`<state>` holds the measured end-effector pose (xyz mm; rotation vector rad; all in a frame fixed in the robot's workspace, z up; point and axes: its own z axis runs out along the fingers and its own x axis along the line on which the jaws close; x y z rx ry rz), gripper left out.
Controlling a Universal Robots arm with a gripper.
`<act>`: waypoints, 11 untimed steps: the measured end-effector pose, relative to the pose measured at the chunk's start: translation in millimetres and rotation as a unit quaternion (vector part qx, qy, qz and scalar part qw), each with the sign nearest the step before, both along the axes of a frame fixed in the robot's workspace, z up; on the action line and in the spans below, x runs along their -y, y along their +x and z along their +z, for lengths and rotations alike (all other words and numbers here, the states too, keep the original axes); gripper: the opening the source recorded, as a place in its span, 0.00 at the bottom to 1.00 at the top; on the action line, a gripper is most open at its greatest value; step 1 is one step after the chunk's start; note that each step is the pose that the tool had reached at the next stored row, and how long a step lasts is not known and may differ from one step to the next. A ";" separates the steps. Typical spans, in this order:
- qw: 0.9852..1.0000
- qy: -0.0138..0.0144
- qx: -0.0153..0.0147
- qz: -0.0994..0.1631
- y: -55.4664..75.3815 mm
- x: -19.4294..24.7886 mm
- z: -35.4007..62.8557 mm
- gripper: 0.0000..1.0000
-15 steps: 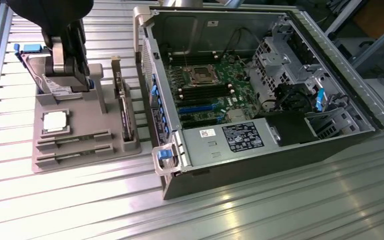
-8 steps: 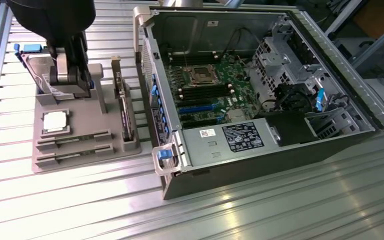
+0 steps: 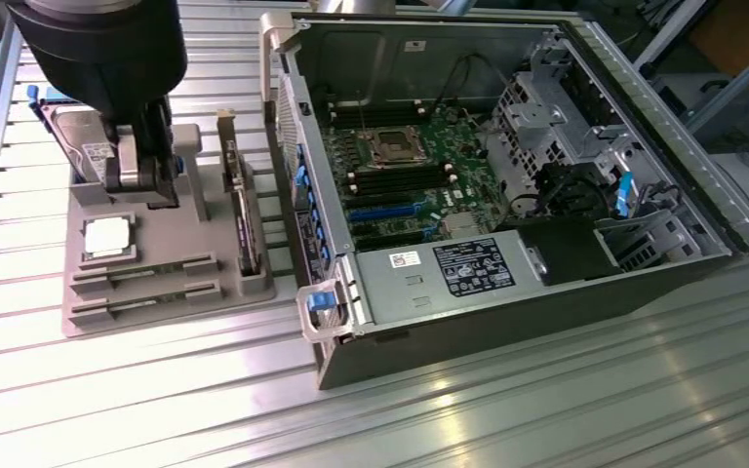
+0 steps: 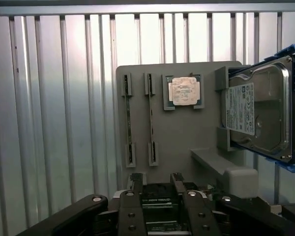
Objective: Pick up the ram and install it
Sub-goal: 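Pick up the ram and move it above insertion slot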
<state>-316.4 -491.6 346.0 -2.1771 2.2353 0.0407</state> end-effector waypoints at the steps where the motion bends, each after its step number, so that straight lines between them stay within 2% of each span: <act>1: 1.000 0.000 0.000 0.006 -0.4 0.0 -5.4 0.36; 3: 1.000 0.000 0.000 0.011 -1.3 0.0 -12.2 0.36; 5: 1.000 0.000 0.000 0.017 -9.9 -0.1 -24.8 0.36; 11: 1.000 0.000 0.000 0.025 -14.0 0.3 -50.5 0.36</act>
